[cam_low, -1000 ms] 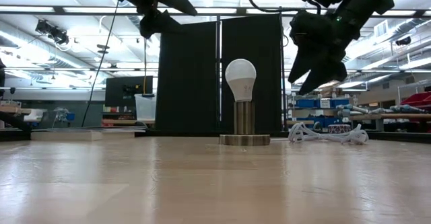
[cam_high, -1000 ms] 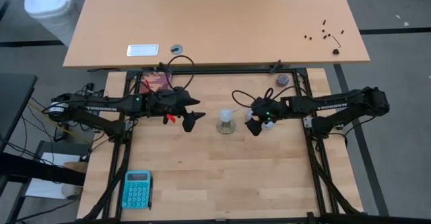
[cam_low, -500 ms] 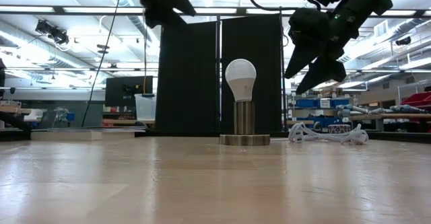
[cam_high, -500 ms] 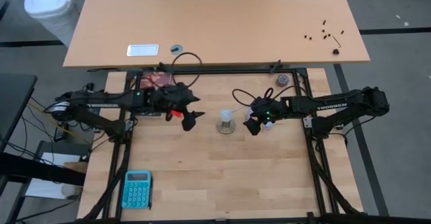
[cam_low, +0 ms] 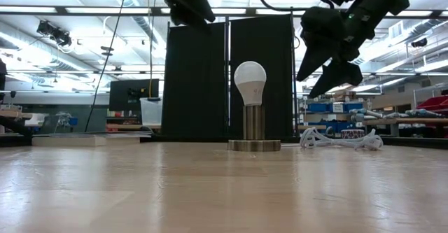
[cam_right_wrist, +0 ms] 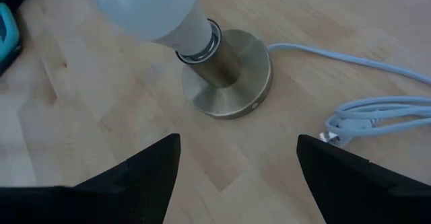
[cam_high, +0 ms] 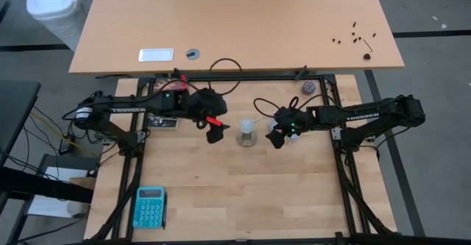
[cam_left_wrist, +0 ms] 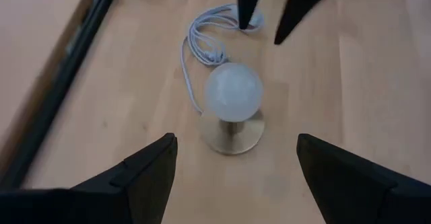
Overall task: Screw lightbulb
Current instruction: Insert the lightbulb into the desk lamp
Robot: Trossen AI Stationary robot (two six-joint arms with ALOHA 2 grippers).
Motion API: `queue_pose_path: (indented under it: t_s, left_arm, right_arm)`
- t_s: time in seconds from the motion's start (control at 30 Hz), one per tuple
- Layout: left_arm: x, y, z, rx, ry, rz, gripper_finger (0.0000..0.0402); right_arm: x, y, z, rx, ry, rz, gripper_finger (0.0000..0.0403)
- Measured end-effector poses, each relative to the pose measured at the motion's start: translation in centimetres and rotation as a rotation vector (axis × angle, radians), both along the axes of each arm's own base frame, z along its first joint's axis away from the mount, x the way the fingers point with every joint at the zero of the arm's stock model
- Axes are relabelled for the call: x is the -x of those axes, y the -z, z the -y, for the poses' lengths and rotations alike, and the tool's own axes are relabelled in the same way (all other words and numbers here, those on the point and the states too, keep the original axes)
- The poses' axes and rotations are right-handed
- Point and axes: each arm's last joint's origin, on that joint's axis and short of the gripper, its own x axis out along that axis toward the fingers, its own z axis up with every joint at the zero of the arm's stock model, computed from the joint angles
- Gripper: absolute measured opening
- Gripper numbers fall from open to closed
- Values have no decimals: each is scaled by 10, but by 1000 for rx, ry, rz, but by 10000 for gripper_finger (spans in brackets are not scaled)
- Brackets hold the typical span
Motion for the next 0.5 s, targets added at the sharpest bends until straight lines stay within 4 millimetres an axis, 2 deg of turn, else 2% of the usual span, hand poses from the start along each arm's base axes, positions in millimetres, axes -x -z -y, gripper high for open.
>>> queue_pose_path:
  t_s: [0.1, 0.27, 0.33, 0.5]
  left_arm:
    - [0, 0, -1, -50, 41, -11, 307]
    - [-5, 5, -10, 33, 89, -32, 307]
    - [-14, 13, -11, 46, 99, -82, 307]
    - [-42, 13, -16, 8, 135, -106, 307]
  right_arm:
    - [-1, 0, 0, 3, -5, 5, 307]
    - [-2, 0, 0, 7, -8, 16, 307]
    - [-3, 2, 0, 18, -22, -1, 307]
    - [-10, 5, 3, 72, -72, 10, 307]
